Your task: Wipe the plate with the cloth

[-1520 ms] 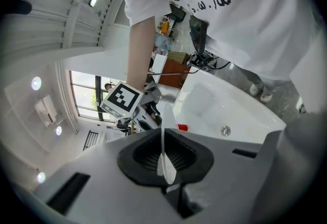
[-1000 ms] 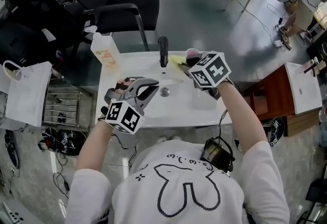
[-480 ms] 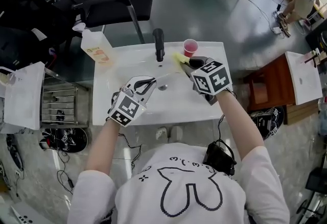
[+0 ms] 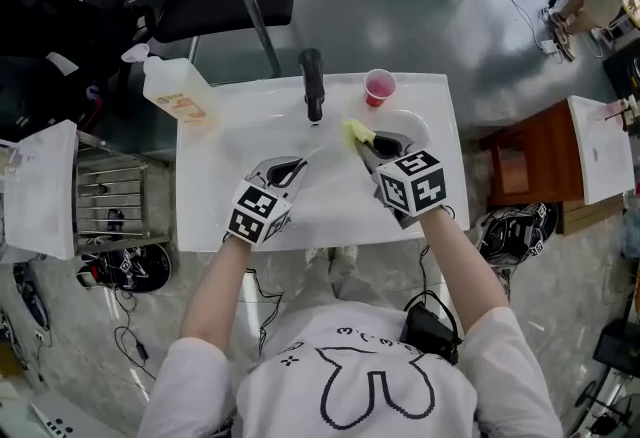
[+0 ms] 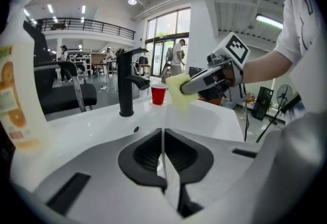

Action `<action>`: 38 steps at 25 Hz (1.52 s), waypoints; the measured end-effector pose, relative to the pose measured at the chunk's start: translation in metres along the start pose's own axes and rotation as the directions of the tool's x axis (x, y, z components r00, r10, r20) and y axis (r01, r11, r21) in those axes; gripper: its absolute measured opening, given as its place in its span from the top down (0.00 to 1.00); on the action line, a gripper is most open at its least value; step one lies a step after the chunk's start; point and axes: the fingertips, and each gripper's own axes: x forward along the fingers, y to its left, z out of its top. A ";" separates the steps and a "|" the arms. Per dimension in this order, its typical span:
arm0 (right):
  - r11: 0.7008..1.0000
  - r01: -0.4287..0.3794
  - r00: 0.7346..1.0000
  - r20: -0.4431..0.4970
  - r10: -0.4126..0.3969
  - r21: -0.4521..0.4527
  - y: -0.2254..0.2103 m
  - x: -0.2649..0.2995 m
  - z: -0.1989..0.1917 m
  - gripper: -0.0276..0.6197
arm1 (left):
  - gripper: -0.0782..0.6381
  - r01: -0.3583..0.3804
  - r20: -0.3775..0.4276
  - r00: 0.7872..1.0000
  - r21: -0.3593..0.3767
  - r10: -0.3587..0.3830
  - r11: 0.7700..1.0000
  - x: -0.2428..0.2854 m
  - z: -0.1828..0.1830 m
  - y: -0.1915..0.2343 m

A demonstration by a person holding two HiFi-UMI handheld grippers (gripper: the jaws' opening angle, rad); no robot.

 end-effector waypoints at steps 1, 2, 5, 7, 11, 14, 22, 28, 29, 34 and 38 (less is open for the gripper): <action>1.000 -0.002 1.000 -0.005 0.002 0.013 0.000 0.003 -0.005 0.88 | 0.87 -0.002 -0.005 1.000 -0.045 0.001 0.999 0.005 -0.007 0.004; 1.000 -0.003 1.000 -0.009 0.003 0.024 0.000 0.005 -0.010 0.88 | 0.87 -0.006 -0.012 1.000 -0.095 0.005 0.996 0.009 -0.013 0.009; 0.998 0.015 1.000 -0.023 -0.014 0.054 -0.005 0.011 -0.027 0.88 | 0.87 -0.026 -0.041 0.999 -0.275 0.015 0.961 0.024 -0.036 0.027; 0.997 0.035 0.999 -0.038 -0.032 0.073 -0.011 0.013 -0.038 0.88 | 0.87 -0.026 -0.057 0.998 -0.418 0.002 0.908 0.035 -0.051 0.036; 0.993 0.049 0.998 -0.055 -0.043 0.109 -0.016 0.015 -0.053 0.88 | 0.87 0.010 -0.066 0.995 -0.641 -0.068 0.768 0.051 -0.071 0.041; 0.990 0.053 0.997 -0.057 -0.046 0.132 -0.019 0.016 -0.060 0.88 | 0.87 0.018 -0.075 0.991 -0.731 -0.107 0.683 0.060 -0.081 0.041; 0.983 0.059 0.996 -0.078 -0.046 0.176 -0.022 0.018 -0.077 0.88 | 0.86 -0.057 -0.132 0.987 -0.830 -0.095 0.555 0.069 -0.110 0.054; 0.979 0.059 0.997 -0.068 -0.046 0.194 -0.022 0.018 -0.073 0.88 | 0.81 -0.254 -0.334 0.942 -0.769 -0.030 0.586 0.074 -0.139 0.060; 0.979 0.060 0.997 -0.065 -0.048 0.194 -0.022 0.018 -0.071 0.88 | 0.79 -0.285 -0.366 0.930 -0.751 -0.017 0.596 0.074 -0.143 0.060; 0.982 0.059 0.998 -0.046 -0.052 0.180 -0.021 0.015 -0.060 0.88 | 0.77 -0.356 -0.441 0.897 -0.695 0.021 0.625 0.076 -0.150 0.059; 0.983 0.055 0.998 -0.035 -0.050 0.176 -0.020 0.012 -0.052 0.88 | 0.73 -0.364 -0.471 0.882 -0.660 0.016 0.657 0.077 -0.152 0.055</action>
